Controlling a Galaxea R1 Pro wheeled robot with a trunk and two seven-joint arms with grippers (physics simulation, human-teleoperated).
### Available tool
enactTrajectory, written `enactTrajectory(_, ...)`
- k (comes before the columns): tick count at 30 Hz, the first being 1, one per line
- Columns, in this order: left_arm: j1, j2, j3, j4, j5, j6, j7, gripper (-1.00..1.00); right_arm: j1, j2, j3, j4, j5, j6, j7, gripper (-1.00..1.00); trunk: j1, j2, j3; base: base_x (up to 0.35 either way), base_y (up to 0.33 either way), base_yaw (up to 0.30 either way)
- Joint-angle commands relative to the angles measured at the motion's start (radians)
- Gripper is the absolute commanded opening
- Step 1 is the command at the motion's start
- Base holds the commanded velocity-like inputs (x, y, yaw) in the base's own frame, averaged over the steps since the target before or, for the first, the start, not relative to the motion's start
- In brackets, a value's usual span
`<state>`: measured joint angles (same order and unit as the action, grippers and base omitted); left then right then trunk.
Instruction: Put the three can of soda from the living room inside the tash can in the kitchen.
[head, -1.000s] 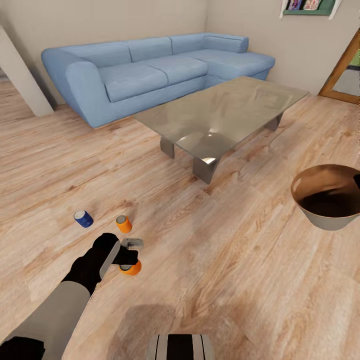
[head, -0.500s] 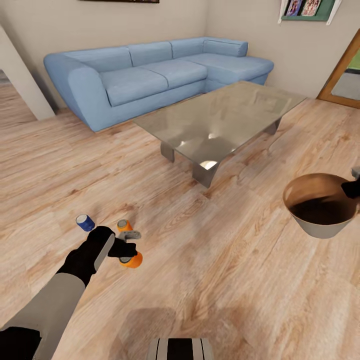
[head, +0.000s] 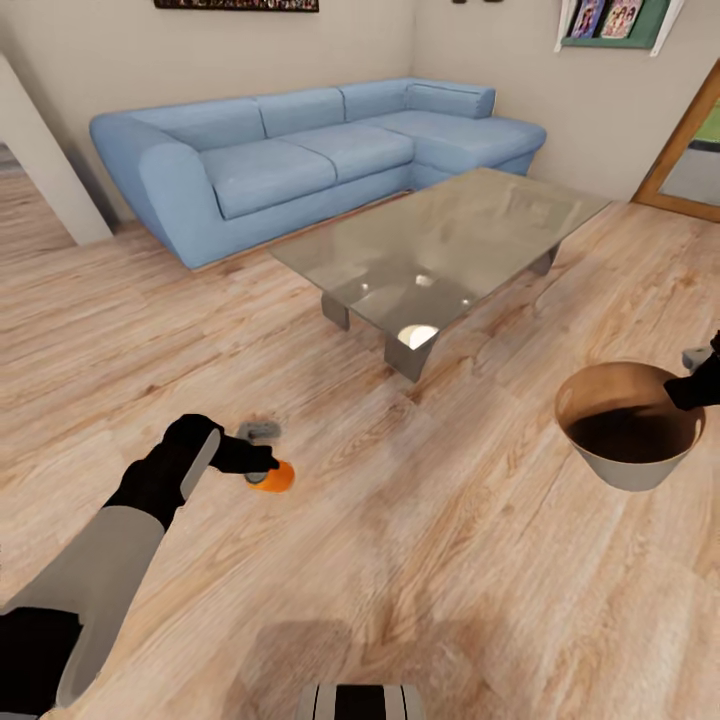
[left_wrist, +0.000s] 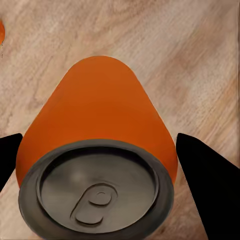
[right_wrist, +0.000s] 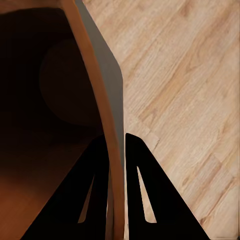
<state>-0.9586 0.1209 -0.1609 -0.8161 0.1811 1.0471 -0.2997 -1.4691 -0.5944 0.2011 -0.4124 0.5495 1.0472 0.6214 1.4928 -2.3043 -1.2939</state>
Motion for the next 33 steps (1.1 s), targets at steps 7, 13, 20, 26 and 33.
enactTrajectory(7,-0.132,0.04,-0.007,0.105,-0.002,0.0,-0.175,-1.0,0.024,0.039,-0.001,0.0,0.007,0.0,0.003,-1.0,-0.027,0.049,0.022,0.0,0.0,0.0)
enactTrajectory(13,-0.254,0.055,-0.012,0.229,-0.007,0.0,-0.307,-1.0,0.052,0.101,-0.003,0.0,0.005,0.0,0.003,-1.0,-0.05,0.091,0.041,0.0,0.0,0.0)
enactTrajectory(20,-0.34,0.059,-0.073,0.272,-0.008,0.0,-0.463,-1.0,0.064,0.149,-0.005,0.001,0.004,0.0,0.002,-1.0,-0.077,0.14,0.063,0.0,0.0,0.0)
enactTrajectory(26,-0.401,0.078,-0.113,0.323,-0.009,0.0,-0.636,-1.0,0.069,0.176,-0.009,0.016,0.001,0.0,0.002,-1.0,-0.084,0.154,0.069,0.0,0.0,0.0)
enactTrajectory(33,-0.468,0.078,-0.243,0.33,-0.008,0.0,-0.814,-1.0,0.071,0.312,-0.034,0.061,0.0,0.0,-0.002,-1.0,-0.084,0.154,0.069,0.0,0.0,0.0)
